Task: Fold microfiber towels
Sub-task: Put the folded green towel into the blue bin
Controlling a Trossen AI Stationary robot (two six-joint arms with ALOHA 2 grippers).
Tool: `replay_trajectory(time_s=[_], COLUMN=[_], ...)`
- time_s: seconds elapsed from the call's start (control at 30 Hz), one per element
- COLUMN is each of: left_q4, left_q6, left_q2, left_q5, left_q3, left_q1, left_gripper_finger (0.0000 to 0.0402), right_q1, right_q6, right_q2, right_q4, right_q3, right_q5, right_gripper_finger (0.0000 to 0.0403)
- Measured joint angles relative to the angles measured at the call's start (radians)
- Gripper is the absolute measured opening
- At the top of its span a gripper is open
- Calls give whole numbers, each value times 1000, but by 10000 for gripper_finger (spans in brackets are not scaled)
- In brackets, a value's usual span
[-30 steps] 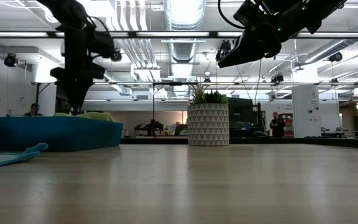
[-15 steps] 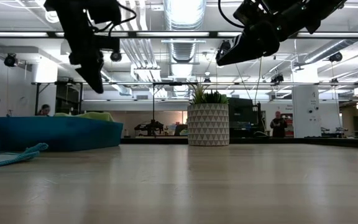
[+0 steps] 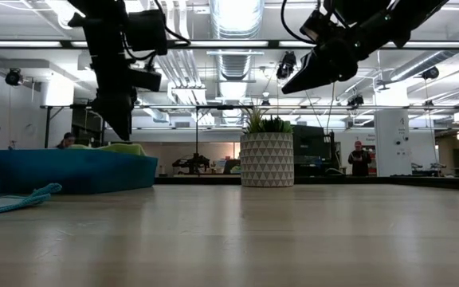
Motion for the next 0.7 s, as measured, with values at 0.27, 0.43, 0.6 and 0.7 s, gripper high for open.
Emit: replay_trajectory(time_s=[0.27, 0.43, 0.6, 0.7], left_q4=[-1, 51, 150, 175], left_q6=[54, 111, 156, 162], left_q2=[28, 36, 35, 35], left_q5=[-57, -36, -26, -17], left_q3=[-11, -41, -88, -108], left_q1=[6, 25, 68, 88], left_gripper_finger=[260, 258, 237, 216], right_q1=[-3, -3, -3, -3], right_q6=[0, 0, 0, 0], right_q2=[0, 0, 0, 0], right_q4=[0, -2, -2, -1], right_q3=[0, -2, -4, -4], right_q5=[0, 0, 0, 0], right_gripper_finger=[61, 61, 61, 61])
